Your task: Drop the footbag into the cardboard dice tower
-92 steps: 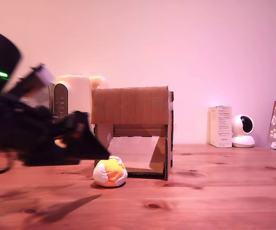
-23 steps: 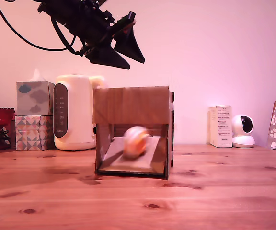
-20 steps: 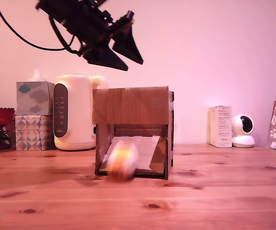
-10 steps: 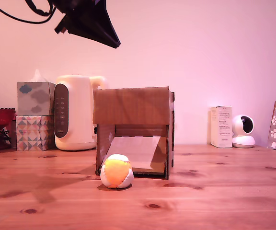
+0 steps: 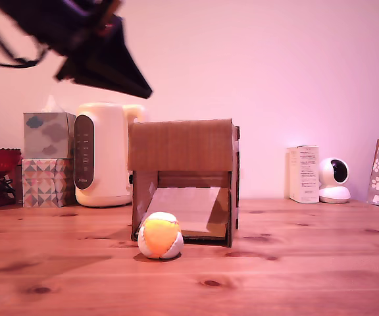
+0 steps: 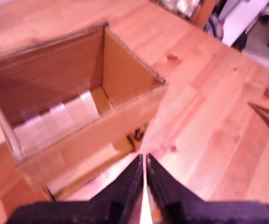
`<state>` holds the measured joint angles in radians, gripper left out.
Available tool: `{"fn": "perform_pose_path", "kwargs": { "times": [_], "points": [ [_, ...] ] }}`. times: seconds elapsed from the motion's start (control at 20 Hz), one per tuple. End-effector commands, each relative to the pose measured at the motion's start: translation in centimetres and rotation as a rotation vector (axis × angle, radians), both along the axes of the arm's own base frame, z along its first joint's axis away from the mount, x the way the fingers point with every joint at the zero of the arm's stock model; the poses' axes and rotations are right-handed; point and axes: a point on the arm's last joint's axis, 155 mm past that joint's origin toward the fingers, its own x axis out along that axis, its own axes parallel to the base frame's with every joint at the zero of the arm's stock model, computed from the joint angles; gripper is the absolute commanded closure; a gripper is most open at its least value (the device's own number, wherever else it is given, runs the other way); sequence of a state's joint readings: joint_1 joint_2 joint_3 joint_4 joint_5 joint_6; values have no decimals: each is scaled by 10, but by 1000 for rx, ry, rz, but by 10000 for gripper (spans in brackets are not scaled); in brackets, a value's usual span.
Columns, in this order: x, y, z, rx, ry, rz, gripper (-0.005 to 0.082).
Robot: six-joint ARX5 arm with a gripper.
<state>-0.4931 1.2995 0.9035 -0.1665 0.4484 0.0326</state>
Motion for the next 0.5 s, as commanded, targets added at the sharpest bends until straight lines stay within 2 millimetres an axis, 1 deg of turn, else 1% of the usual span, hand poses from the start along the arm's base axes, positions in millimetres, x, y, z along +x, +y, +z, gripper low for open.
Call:
{"fn": "perform_pose_path", "kwargs": {
  "times": [0.0, 0.2, 0.3, 0.45],
  "points": [
    [-5, 7, -6, -31, -5, 21, 783],
    [-27, 21, -22, -81, -6, 55, 783],
    [-41, 29, -32, -105, -7, 66, 783],
    [-57, 44, -52, -99, 1, 106, 783]
  ]
}}
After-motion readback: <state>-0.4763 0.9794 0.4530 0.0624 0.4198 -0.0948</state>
